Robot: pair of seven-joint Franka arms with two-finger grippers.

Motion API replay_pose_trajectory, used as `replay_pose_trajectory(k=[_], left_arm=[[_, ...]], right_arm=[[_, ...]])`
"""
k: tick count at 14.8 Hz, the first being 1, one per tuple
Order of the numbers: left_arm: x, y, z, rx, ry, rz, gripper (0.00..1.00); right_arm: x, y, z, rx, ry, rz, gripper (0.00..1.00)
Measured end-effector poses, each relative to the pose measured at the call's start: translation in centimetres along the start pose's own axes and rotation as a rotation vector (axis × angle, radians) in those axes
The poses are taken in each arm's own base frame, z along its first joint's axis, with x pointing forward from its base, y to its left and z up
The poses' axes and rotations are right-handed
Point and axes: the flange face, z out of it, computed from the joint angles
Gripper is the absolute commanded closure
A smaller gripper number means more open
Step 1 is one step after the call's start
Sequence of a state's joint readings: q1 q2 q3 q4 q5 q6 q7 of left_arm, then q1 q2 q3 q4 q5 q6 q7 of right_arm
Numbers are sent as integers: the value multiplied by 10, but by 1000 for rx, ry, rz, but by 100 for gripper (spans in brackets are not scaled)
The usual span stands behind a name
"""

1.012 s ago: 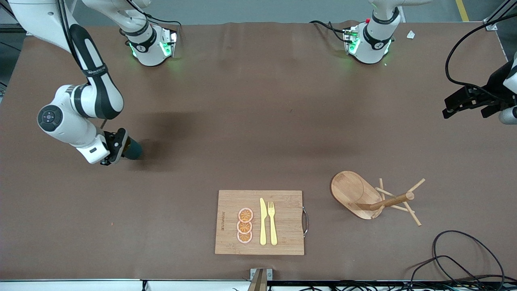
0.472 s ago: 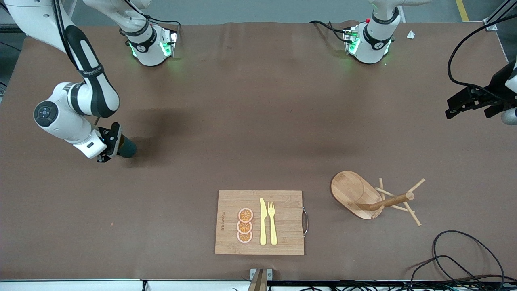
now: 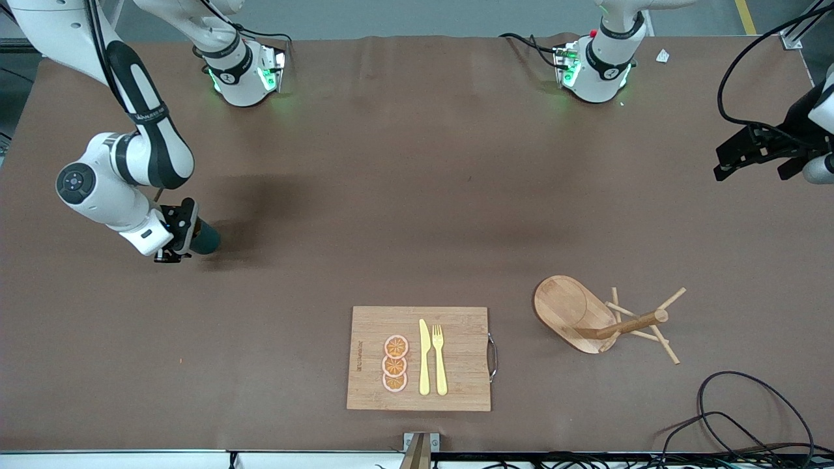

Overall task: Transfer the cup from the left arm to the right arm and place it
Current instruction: 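Carry the mug with the right gripper and lower it onto the table, then open the right gripper and raise it away from the mug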

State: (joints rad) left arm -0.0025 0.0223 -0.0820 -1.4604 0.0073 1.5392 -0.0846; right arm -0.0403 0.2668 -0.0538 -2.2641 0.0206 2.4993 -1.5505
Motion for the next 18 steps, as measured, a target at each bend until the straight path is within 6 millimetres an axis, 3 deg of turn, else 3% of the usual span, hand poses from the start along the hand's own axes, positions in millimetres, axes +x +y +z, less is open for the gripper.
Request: replay_pose_trajectory(k=[3,9,13,18], left_arm=[[-3,0,1,1,3,4,0],[-2,0,0,0,13,6,0],[-2,2,-3,-28,17,5,0],[-2,-2,-3,-28,18,-3,0]], right_arm=[[3,4,-27,56,-2,178,0],[14,10,-128,109,-24,606,0],[12,24,-195,76,-16,775,0],[8,29,-255,97,-44,1124,0]])
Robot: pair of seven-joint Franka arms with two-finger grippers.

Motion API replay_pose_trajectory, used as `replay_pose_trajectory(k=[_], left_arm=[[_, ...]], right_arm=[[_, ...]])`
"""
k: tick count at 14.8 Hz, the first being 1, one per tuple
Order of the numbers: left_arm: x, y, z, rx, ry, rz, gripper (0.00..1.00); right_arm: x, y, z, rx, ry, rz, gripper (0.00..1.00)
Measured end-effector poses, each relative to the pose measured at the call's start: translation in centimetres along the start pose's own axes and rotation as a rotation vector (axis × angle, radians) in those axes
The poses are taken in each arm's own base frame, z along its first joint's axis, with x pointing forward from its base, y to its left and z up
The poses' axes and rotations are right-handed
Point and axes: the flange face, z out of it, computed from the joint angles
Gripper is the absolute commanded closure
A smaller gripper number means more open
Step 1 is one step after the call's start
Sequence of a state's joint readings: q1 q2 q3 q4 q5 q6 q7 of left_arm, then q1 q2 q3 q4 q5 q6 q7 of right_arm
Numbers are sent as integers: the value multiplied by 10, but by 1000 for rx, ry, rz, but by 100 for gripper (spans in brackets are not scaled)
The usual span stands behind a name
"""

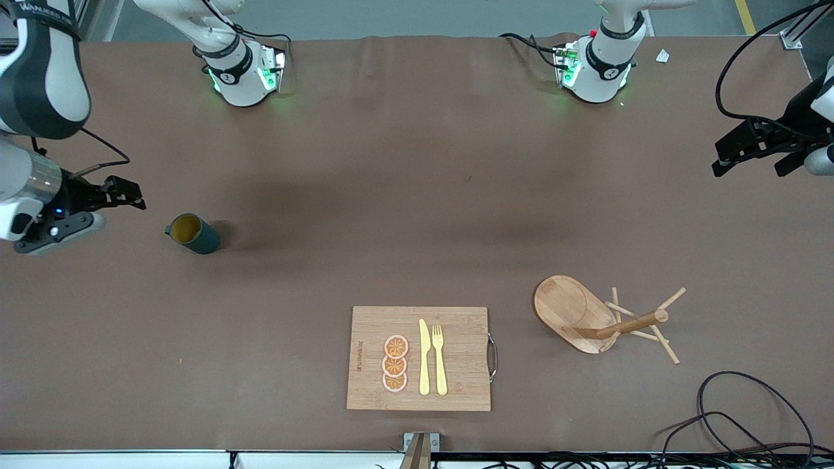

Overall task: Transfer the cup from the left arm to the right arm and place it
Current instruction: 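Open the right gripper and raise it away from the mug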

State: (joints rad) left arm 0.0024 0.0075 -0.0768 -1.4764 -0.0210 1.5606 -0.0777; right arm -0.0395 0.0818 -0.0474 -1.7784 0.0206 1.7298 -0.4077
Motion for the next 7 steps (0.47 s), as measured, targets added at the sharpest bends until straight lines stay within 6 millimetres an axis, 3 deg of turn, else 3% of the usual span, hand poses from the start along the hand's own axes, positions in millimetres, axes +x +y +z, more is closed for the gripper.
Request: replay_pose_trajectory(k=[4,7], left_arm=[[0,0,0,0,0,0,0],[0,0,0,0,0,0,0]], right_arm=[[-6,-5,-31,9,-33,293,0],[-8,-7,-55,7,-29,360,0]])
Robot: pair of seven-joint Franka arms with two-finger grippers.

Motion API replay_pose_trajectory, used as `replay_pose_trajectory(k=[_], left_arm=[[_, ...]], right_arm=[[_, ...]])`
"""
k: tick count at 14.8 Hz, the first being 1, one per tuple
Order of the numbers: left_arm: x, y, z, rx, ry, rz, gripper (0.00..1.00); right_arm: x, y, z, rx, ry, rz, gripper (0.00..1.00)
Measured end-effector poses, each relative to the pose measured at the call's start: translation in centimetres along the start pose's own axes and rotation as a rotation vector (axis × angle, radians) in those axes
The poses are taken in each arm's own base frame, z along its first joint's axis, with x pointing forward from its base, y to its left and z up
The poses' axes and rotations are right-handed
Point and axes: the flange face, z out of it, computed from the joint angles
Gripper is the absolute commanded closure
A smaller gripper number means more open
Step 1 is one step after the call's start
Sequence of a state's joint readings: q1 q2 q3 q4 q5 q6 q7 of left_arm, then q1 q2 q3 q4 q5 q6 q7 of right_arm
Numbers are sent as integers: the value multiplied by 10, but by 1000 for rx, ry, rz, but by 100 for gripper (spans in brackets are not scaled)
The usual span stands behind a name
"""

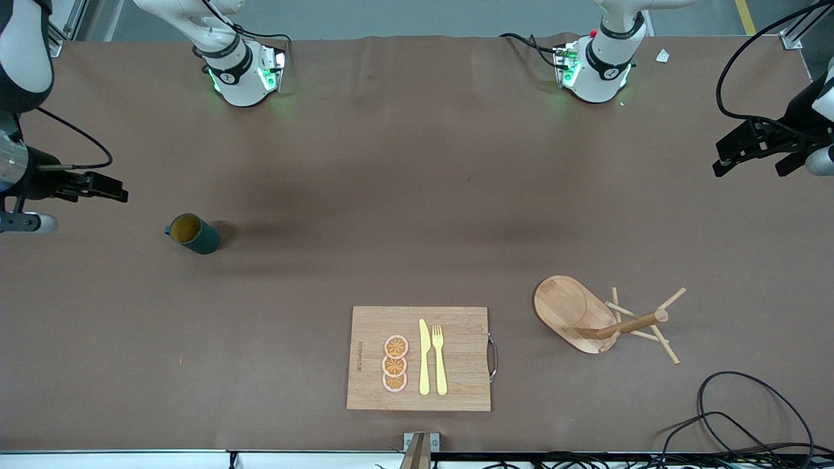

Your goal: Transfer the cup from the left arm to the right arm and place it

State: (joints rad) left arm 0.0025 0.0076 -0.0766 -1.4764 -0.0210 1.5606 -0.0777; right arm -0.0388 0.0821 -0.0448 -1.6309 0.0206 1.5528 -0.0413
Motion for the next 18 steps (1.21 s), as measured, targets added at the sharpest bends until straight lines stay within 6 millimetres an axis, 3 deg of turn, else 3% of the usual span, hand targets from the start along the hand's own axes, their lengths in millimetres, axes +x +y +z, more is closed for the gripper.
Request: replay_pose_trajectory(k=[8,13,18], left_arm=[[0,-2,0,0,0,-4,0],[0,-3,0,0,0,-6,0],[0,-4,0,1,0,-8,0]], right_arm=[[-17,-3,-75,-52,57,4,0],[-31,-13,-77,-23,-28,-10,0],[-58,-16,-105,-6,9,-16,0]])
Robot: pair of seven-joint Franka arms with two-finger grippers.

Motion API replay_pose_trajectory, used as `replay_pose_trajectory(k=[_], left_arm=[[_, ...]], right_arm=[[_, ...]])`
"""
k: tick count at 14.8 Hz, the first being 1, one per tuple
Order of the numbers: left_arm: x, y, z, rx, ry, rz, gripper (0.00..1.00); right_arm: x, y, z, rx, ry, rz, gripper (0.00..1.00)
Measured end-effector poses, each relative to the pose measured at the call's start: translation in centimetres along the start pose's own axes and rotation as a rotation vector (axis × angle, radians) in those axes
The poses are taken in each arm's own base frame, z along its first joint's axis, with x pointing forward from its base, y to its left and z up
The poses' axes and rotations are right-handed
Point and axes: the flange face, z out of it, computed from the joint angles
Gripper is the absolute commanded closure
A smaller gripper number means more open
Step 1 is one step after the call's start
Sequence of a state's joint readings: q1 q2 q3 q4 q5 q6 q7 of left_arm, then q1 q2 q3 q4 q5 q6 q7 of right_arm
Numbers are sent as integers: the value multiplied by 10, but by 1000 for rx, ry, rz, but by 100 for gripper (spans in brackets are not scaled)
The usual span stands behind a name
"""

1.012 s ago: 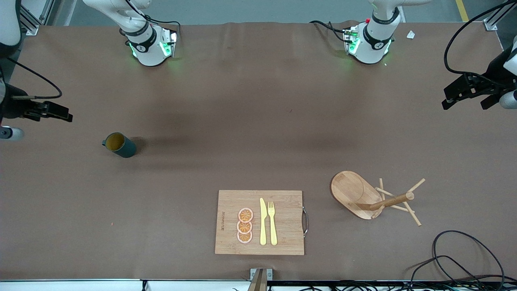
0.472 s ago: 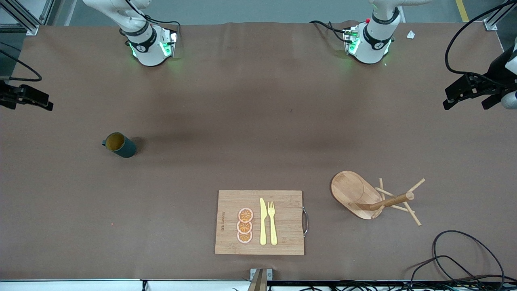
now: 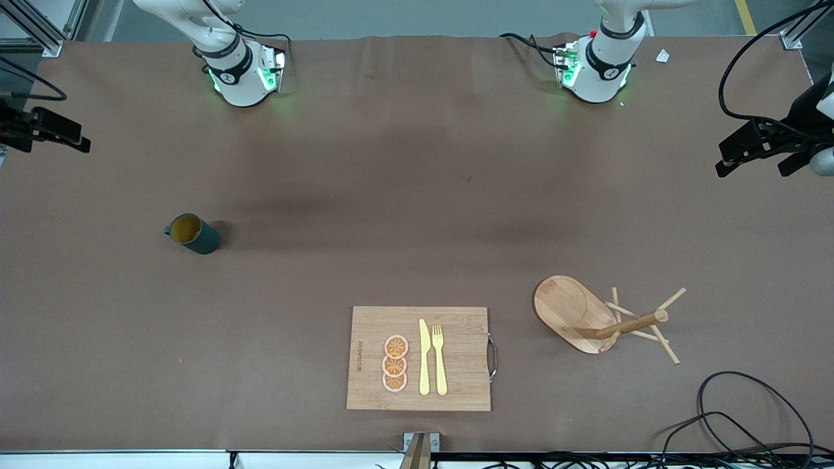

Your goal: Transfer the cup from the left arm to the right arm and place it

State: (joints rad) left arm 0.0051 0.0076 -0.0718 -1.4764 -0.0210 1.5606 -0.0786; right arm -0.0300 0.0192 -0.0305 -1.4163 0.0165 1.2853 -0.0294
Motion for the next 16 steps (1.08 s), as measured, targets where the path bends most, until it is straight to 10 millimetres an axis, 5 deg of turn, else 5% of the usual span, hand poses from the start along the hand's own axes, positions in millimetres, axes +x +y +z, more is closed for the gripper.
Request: replay_pose_trajectory(k=[8,16], left_arm=[[0,-1,0,0,0,-1,0],[0,-5,0,1,0,-9,0]], right_arm=[[-33,-1,-17,2,29,-2,0],[-32,-10,-14,0,31,-19,0]])
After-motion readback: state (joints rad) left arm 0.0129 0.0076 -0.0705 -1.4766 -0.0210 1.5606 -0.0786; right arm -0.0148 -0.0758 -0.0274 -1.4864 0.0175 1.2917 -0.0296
